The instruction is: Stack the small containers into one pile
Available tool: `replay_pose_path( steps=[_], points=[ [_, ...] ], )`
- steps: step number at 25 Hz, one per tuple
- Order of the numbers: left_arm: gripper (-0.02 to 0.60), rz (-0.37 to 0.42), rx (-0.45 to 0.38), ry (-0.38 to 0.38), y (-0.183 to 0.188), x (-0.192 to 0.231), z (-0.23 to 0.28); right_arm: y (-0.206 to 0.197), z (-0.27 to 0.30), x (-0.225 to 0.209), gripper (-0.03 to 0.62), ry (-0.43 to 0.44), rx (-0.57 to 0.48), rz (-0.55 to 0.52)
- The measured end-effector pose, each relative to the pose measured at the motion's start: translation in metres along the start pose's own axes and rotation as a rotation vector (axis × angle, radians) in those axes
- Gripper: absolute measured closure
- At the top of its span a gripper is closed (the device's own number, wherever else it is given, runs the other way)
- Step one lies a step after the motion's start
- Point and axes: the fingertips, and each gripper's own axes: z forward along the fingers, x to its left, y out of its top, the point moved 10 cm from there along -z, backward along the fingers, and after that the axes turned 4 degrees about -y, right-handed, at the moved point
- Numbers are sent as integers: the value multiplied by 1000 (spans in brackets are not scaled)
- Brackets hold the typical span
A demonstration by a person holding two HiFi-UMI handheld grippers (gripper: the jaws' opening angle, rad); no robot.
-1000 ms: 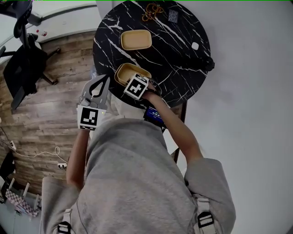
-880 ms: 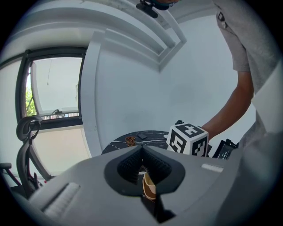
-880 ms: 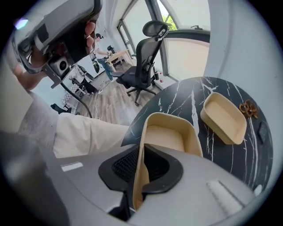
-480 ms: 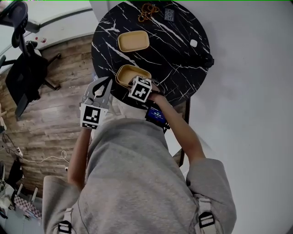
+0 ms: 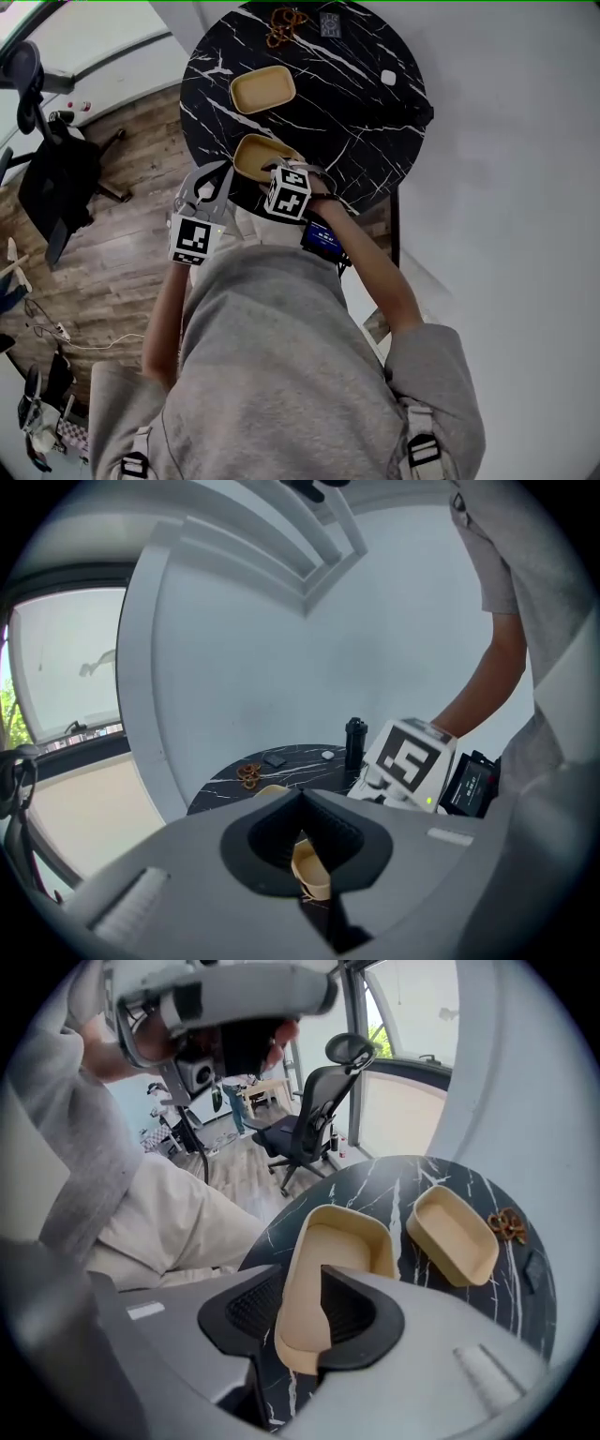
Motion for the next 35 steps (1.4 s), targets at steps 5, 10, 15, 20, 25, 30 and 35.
replay_pose_path(
  steps=[5, 10, 15, 20, 25, 30, 35],
  points=[
    [581, 77, 62, -68, -7, 21, 27, -17, -60, -4, 482, -163, -119, 87],
    [580, 208, 192, -191, -21, 52, 89, -46, -127, 2, 500, -399, -215, 300],
    [542, 462, 369, -331, -40, 61, 166, -75, -167, 27, 511, -600, -228, 615],
    [476, 674, 502, -443, -67, 56, 220, -84, -175, 72, 513, -709, -187, 840],
    [476, 752, 542, -471, -87, 63, 241, -72, -164, 104, 514, -762, -172, 1000],
    [565, 773, 514, -505, -85, 72, 243, -57, -147, 116, 516, -780, -150, 1055],
    [565, 726, 374, -523, -45, 76, 221, -50, -138, 116, 520, -813, -160, 1083]
  ],
)
